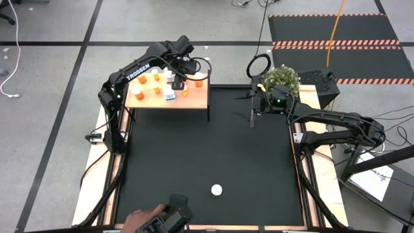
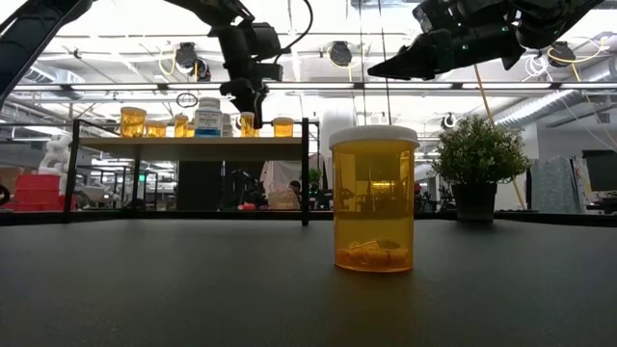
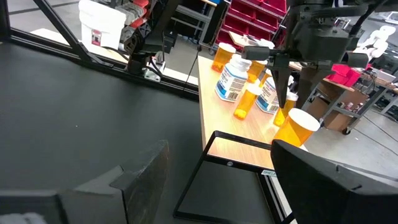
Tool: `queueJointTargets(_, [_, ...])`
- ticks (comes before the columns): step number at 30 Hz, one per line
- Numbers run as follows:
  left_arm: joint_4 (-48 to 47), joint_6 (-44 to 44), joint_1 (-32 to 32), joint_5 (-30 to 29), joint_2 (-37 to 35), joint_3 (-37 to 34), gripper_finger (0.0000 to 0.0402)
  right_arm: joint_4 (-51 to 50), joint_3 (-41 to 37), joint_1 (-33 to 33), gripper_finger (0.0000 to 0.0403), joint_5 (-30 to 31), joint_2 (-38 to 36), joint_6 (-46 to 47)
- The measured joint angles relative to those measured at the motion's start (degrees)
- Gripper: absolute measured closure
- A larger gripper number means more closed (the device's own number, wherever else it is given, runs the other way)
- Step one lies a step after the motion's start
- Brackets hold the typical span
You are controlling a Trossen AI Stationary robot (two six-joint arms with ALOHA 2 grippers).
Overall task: Pick and place medicine bottles onto shelf by color
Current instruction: Adjust the pill bottles on the shelf
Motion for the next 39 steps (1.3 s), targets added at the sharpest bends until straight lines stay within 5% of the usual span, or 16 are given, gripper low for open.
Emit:
queueJointTargets(21, [-1.9, -1.5, 0.0, 0.0, 0.0, 0.0, 0.0270, 0.0, 0.0, 0.0, 0.0126, 0.0, 0.0, -0.1])
queueJointTargets(39, [-1.0, -3.5, -1.2, -1.2, -0.9, 0.0, 0.0176, 0.0, 0.0, 0.0, 0.0126, 0.0, 0.0, -0.1])
